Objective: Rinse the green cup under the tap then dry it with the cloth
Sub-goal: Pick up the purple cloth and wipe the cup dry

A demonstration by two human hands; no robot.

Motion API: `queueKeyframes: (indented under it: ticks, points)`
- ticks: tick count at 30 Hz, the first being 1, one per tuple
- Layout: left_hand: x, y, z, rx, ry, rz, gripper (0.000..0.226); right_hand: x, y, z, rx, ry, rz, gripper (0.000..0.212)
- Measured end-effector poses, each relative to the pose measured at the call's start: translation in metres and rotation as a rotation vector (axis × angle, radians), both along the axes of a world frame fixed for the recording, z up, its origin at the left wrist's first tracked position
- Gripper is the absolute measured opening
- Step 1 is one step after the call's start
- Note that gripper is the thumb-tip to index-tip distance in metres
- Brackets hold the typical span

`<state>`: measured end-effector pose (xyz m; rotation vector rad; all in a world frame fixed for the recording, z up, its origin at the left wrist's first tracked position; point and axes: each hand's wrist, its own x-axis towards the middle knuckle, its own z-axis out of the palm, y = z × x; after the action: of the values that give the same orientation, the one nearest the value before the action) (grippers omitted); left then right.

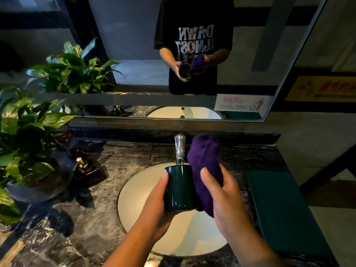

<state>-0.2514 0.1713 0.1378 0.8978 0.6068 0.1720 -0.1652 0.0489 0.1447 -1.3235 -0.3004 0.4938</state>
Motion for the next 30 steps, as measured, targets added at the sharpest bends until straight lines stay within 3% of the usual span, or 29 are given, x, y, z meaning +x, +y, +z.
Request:
queueKeyframes:
  ticks: [4,8,12,17,23,27,30]
  points:
    - [0.004,-0.002,0.006,0.179,0.015,-0.005,0.051,-0.009,0.006,-0.002,-0.060,-0.158,0.063,0.025]
    - [0.005,-0.005,0.005,0.223,0.064,-0.003,0.052,-0.018,0.006,-0.009,-0.151,-0.334,0.143,0.063]
    - [0.007,-0.005,0.007,0.193,0.096,0.011,0.051,-0.024,0.003,-0.013,-0.158,-0.451,0.198,0.048]
    - [0.006,-0.010,0.005,0.121,0.175,0.052,0.052,-0.031,-0.010,-0.020,-0.144,-0.263,0.166,0.039]
    - [0.003,-0.009,0.003,0.017,0.129,0.078,0.053,-0.031,-0.016,-0.025,-0.091,0.035,-0.001,0.060]
    - [0.003,-0.016,0.005,0.049,0.106,0.039,0.053,-0.019,-0.009,-0.015,-0.007,0.125,-0.062,0.020]
    - [0.005,-0.016,0.005,0.102,0.106,0.029,0.054,-0.016,-0.003,-0.007,-0.021,0.039,-0.018,0.022]
